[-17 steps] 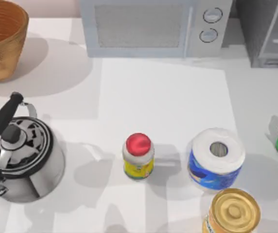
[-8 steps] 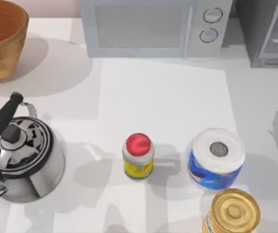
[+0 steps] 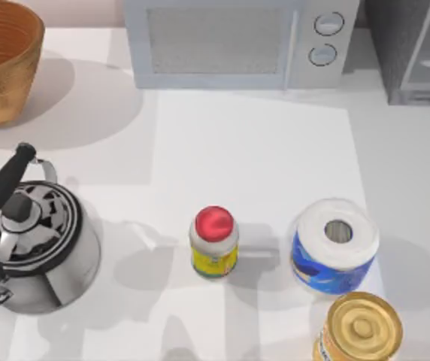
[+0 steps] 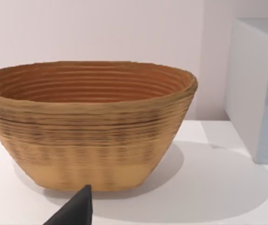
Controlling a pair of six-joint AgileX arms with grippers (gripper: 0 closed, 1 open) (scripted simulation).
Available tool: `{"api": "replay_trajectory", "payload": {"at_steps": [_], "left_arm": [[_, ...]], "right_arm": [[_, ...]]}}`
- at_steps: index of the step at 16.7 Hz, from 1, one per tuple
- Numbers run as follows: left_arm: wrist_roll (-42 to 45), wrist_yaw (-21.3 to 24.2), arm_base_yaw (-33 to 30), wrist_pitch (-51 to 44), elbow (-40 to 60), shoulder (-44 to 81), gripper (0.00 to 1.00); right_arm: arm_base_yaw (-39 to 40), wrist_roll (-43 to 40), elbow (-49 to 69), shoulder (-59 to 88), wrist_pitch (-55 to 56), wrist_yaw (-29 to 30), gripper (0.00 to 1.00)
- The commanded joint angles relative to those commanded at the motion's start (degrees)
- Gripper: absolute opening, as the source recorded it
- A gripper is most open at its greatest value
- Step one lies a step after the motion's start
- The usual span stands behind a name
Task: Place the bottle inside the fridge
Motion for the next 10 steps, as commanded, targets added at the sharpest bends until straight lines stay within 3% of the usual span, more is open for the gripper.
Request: {"api": "replay_trajectory", "payload": {"at_steps": [6,10], "left_arm": [[0.0,0.0,0.0,0.0,0.0,0.0,1.00],[0.0,0.0,0.0,0.0,0.0,0.0,1.00]], "right_arm": [[-2.2,-2.6,0.7,-0.1,-2.7,-0.9,0.01],[0.8,-0.8,-1.5,-2.4,-2.6,0.7,0.01]]}}
